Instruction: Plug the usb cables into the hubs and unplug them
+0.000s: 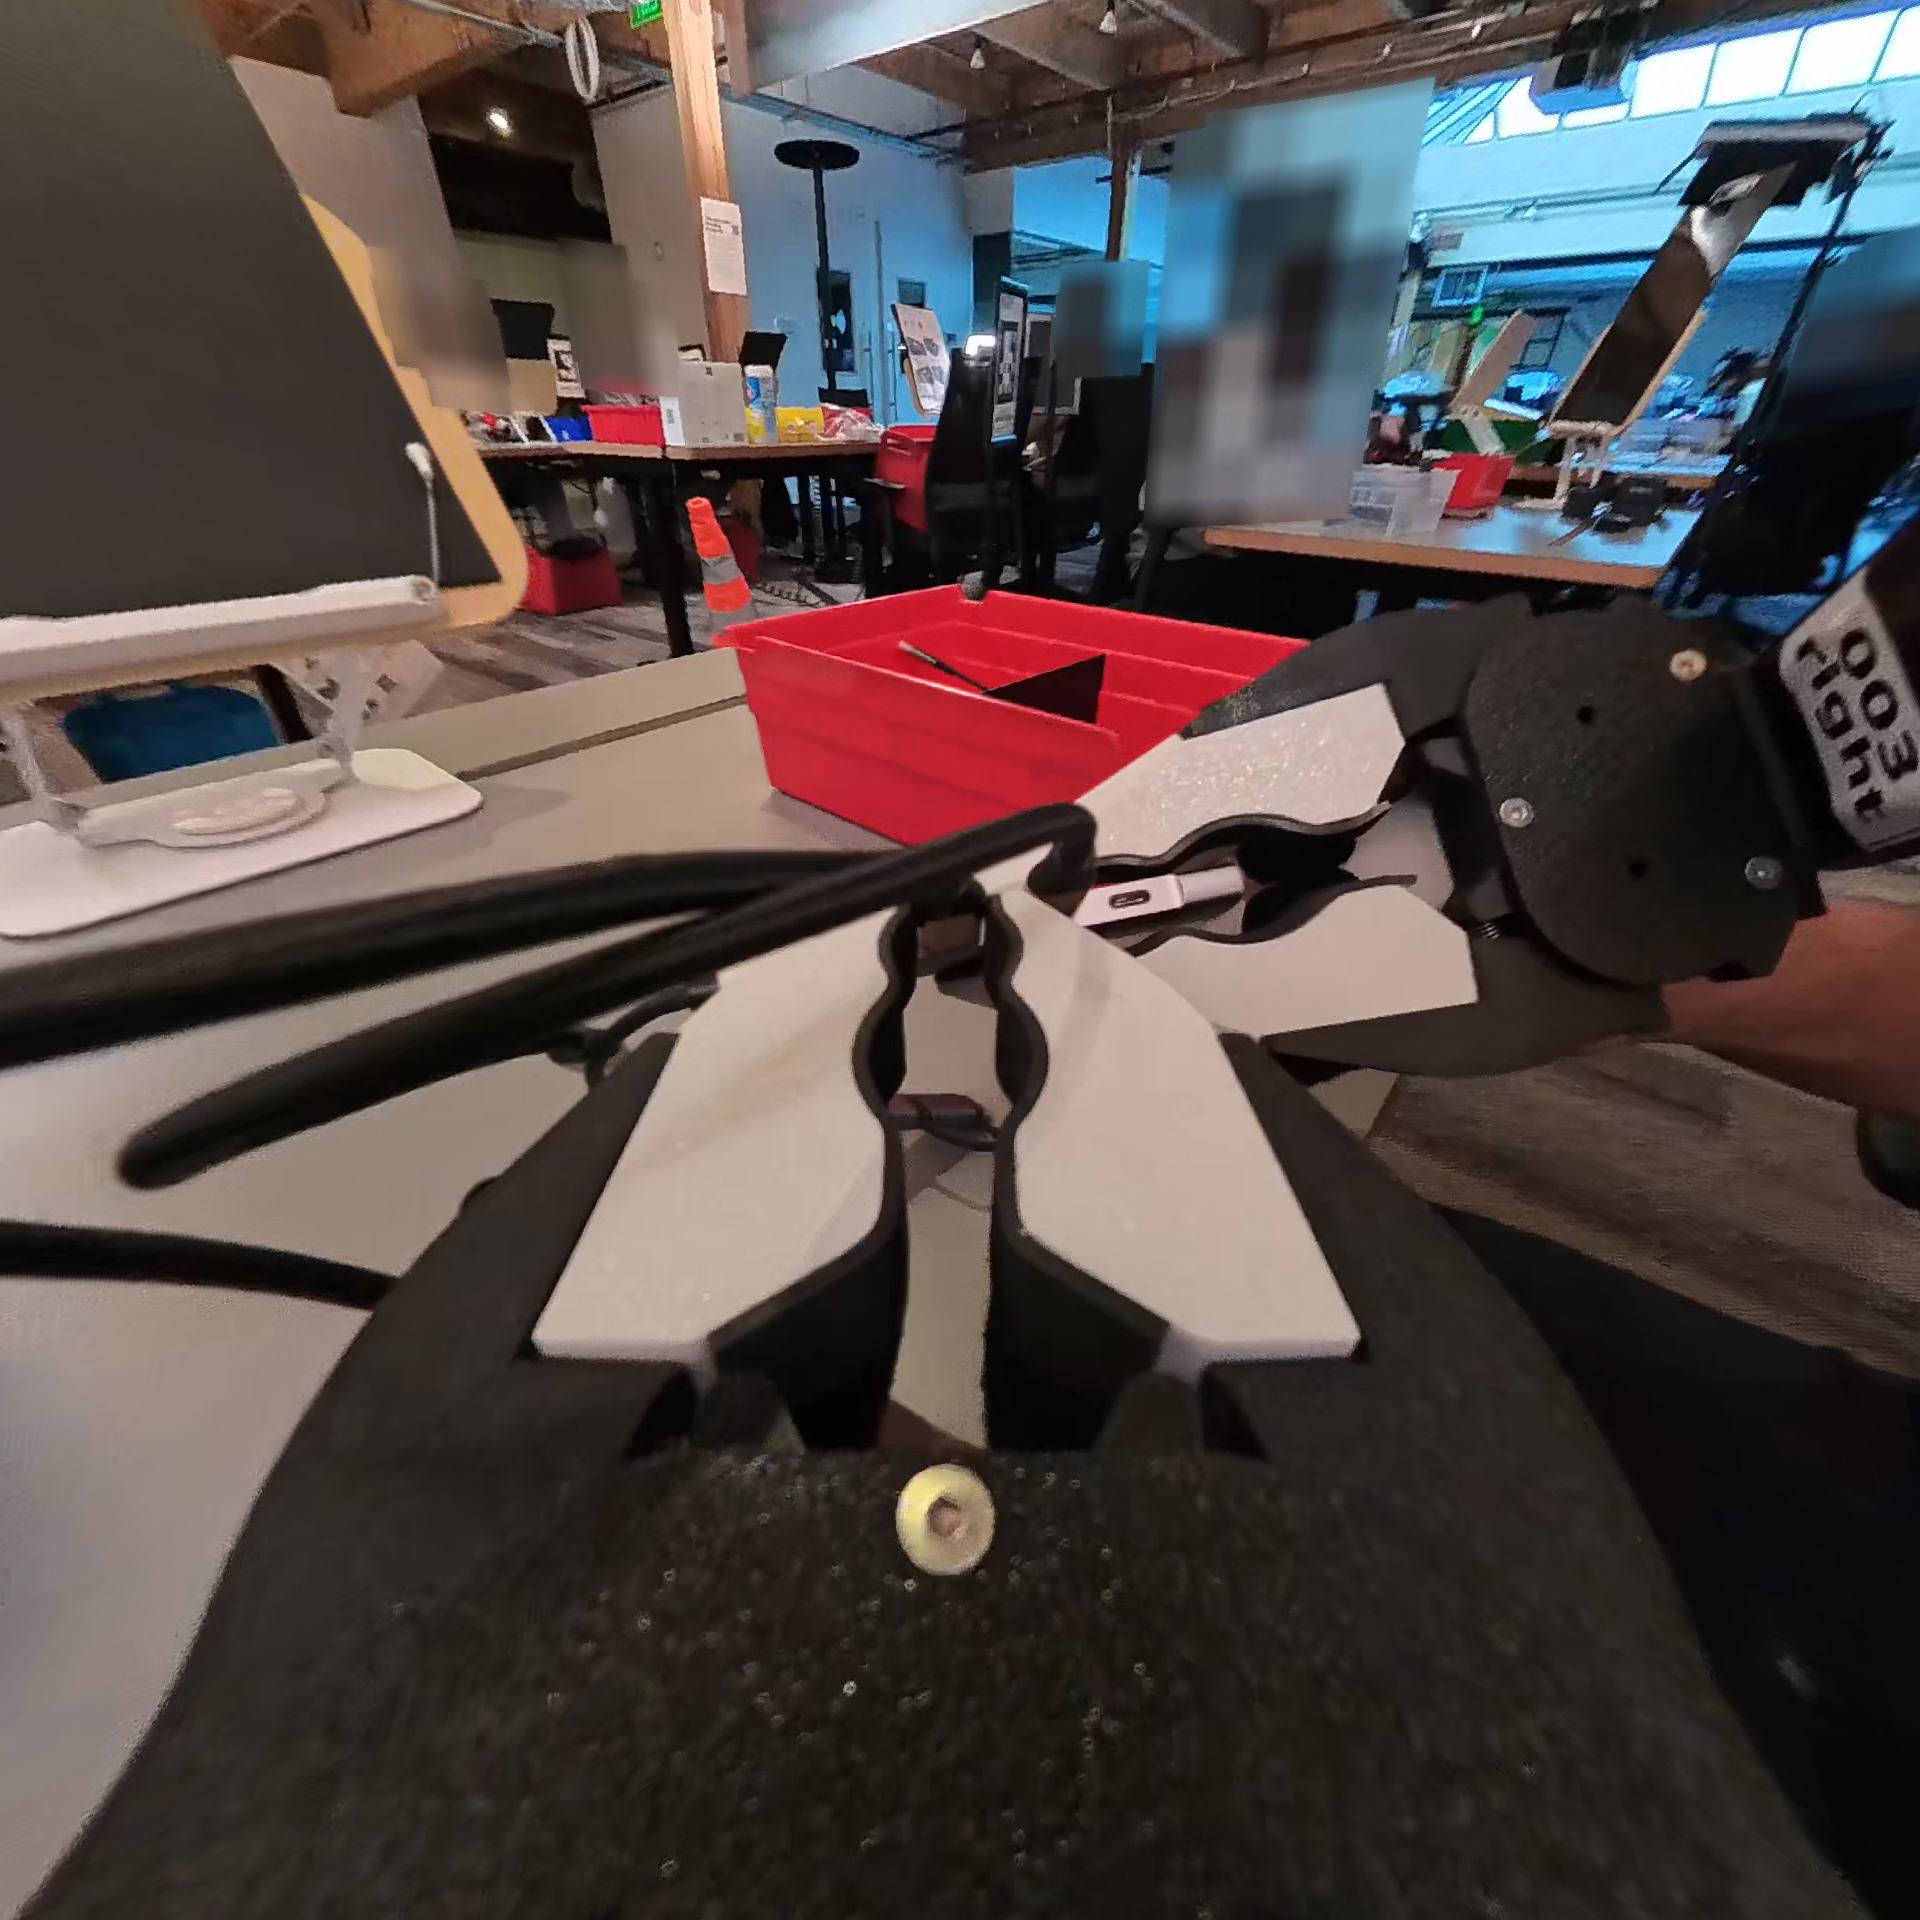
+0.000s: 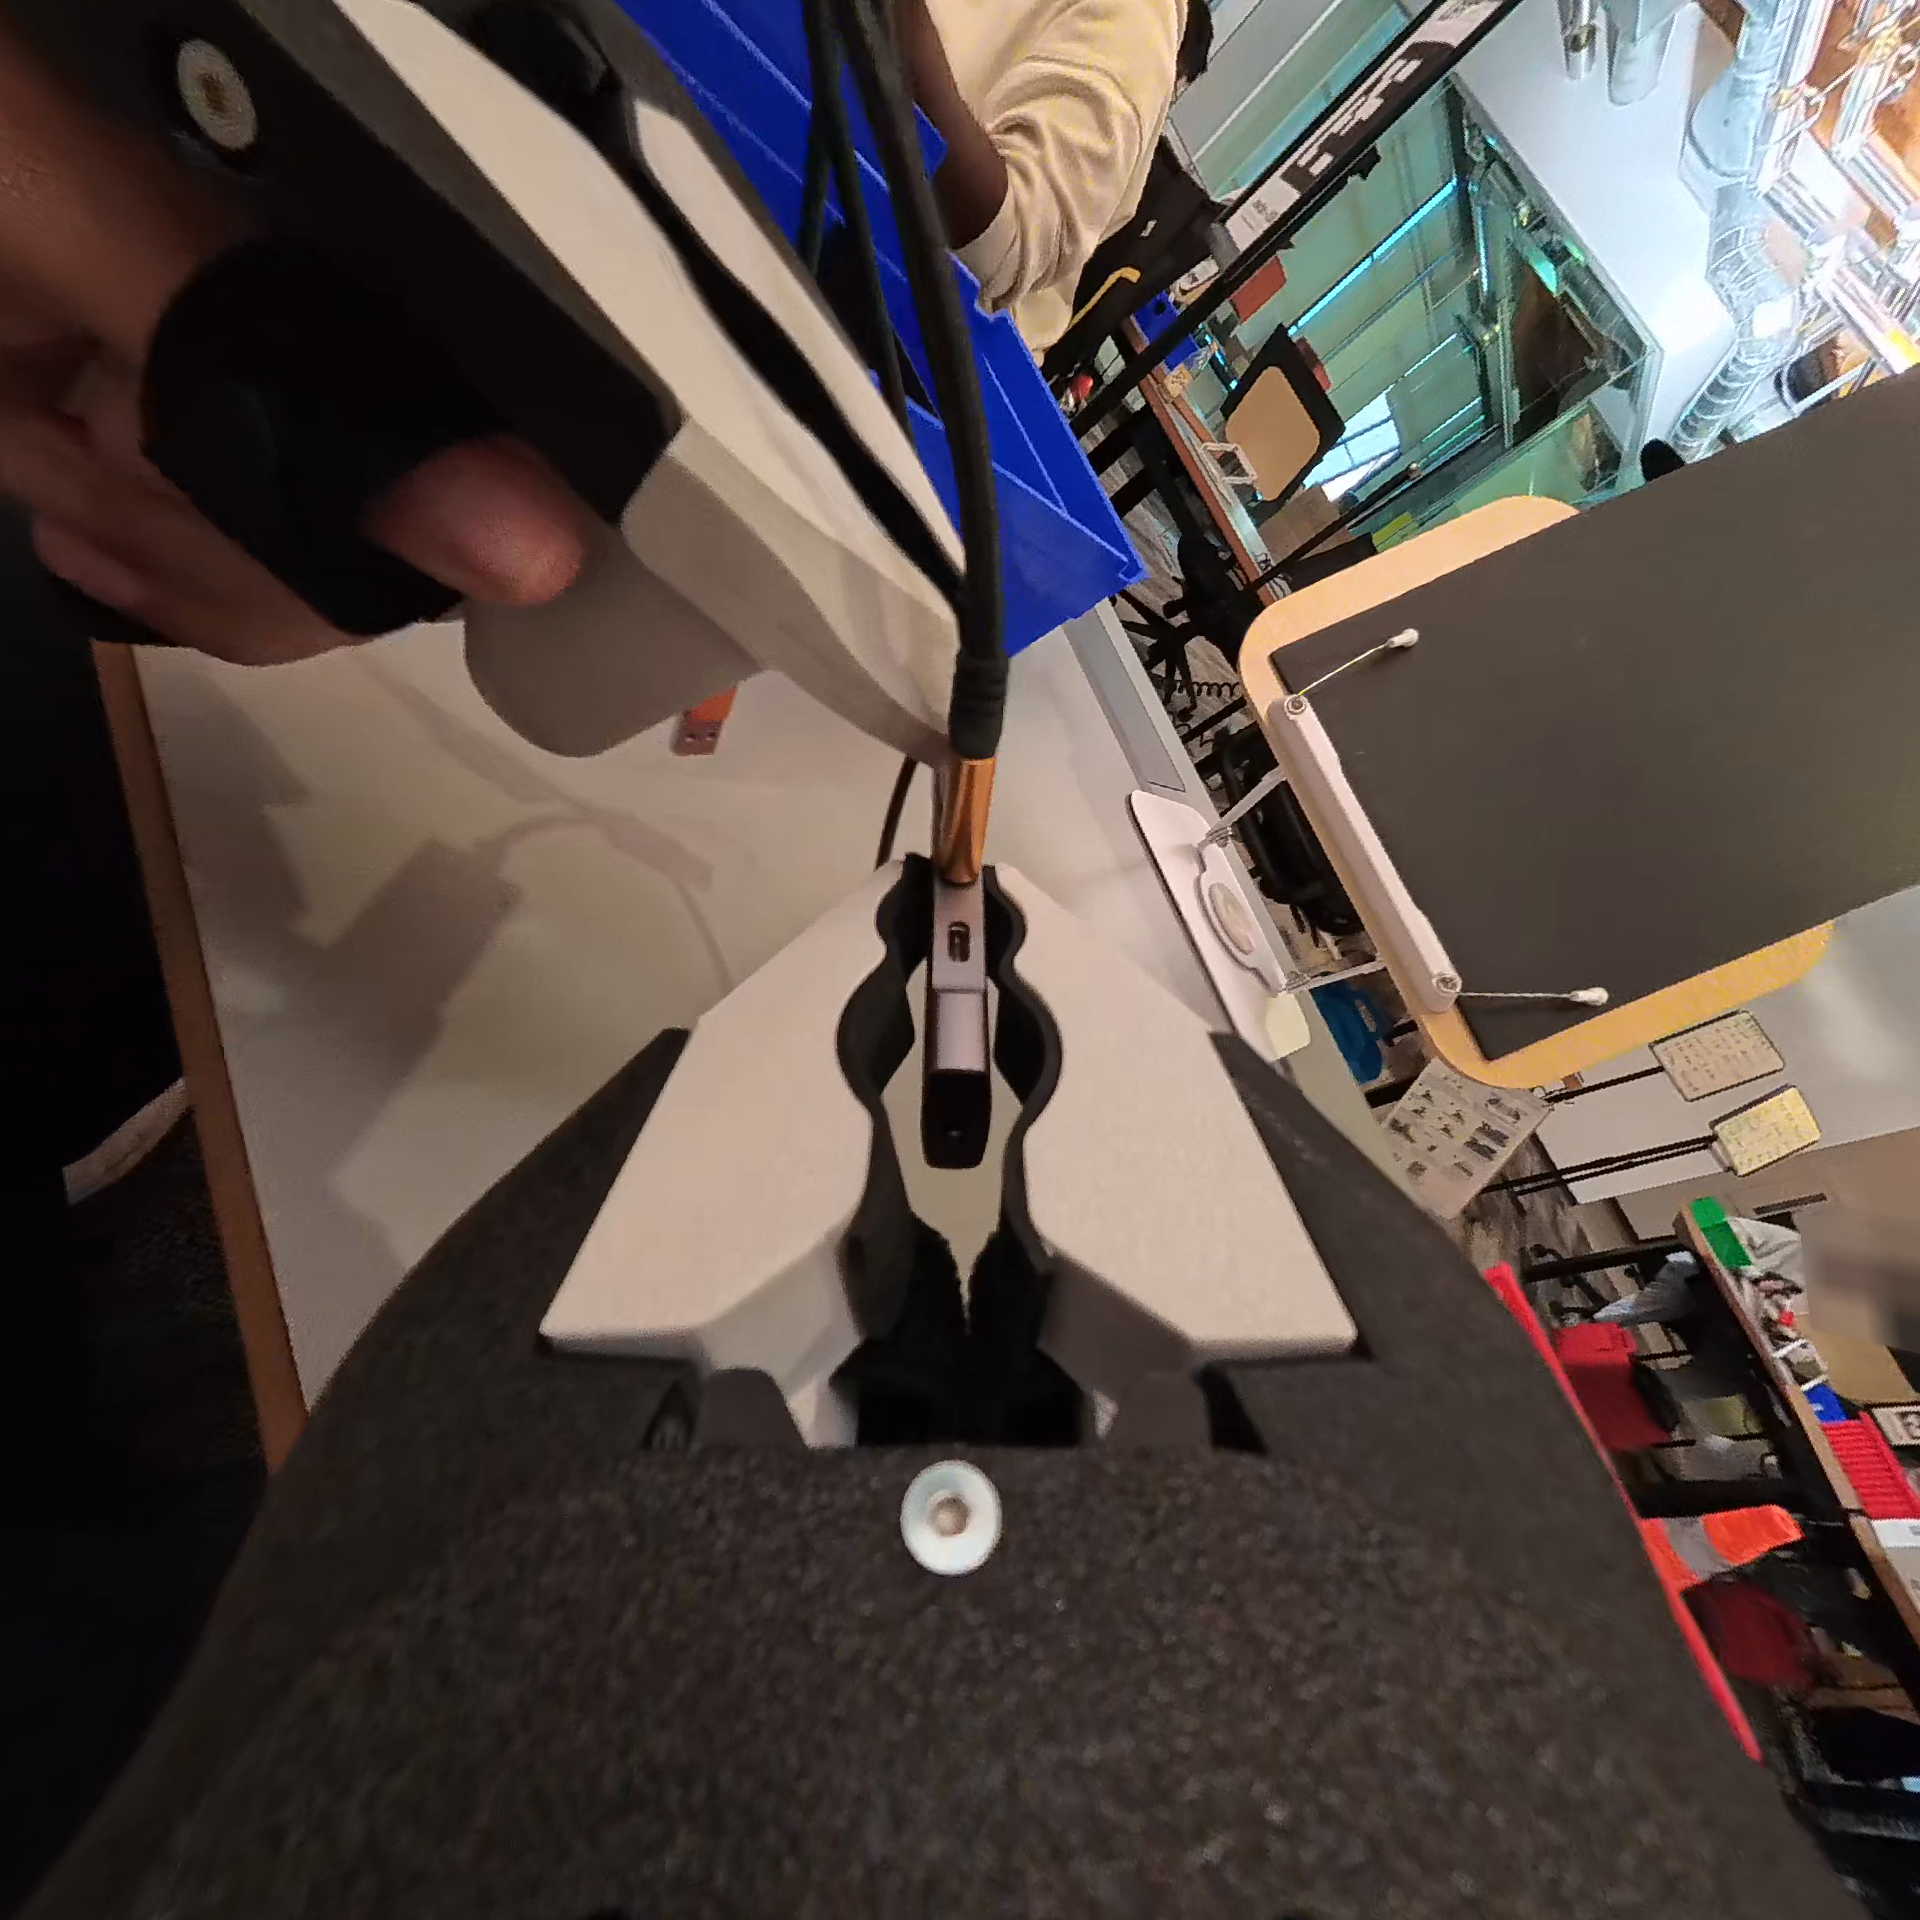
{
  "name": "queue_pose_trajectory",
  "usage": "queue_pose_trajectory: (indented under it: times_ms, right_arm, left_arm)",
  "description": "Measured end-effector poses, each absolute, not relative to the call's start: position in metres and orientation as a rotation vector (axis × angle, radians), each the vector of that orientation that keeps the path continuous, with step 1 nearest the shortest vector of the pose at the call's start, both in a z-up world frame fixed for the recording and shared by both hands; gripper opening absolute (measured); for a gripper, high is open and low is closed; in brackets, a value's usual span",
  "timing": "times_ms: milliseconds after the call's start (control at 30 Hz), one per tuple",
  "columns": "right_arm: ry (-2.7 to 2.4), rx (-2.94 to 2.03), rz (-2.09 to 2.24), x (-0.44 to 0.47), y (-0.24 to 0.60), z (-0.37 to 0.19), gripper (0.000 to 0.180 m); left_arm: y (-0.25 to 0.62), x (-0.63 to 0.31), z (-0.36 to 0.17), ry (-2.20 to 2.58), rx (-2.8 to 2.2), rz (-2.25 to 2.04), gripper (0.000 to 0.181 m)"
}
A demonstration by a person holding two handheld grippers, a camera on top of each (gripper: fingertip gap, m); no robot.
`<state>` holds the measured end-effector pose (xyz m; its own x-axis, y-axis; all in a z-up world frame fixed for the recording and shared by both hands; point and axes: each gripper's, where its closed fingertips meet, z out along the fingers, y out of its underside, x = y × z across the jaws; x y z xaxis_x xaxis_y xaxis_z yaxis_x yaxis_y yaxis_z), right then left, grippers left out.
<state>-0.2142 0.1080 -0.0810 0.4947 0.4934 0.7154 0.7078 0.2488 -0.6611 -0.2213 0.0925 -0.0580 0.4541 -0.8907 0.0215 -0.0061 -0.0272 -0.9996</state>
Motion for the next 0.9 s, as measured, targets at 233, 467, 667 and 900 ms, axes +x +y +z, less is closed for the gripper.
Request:
queue_pose_trajectory:
  times_ms: [233,467,667,900]
  right_arm:
    - [-1.11,-1.439,-0.154,-0.213,0.111,-0.083,0.008]
    - [-1.101,-1.448,-0.164,-0.215,0.112,-0.083,0.009]
    - [-1.075,-1.515,-0.069,-0.209,0.116,-0.098,0.008]
    - [-0.669,-1.657,0.779,-0.213,0.111,-0.082,0.008]
  left_arm:
    - [0.094,-0.222,-0.059,0.862,-1.432,-0.838,0.011]
    - [0.09,-0.225,-0.057,0.881,-1.414,-0.777,0.013]
    - [0.095,-0.22,-0.071,0.921,-1.469,-0.804,0.012]
    - [0.106,-0.22,-0.088,0.707,-1.698,-1.213,0.023]
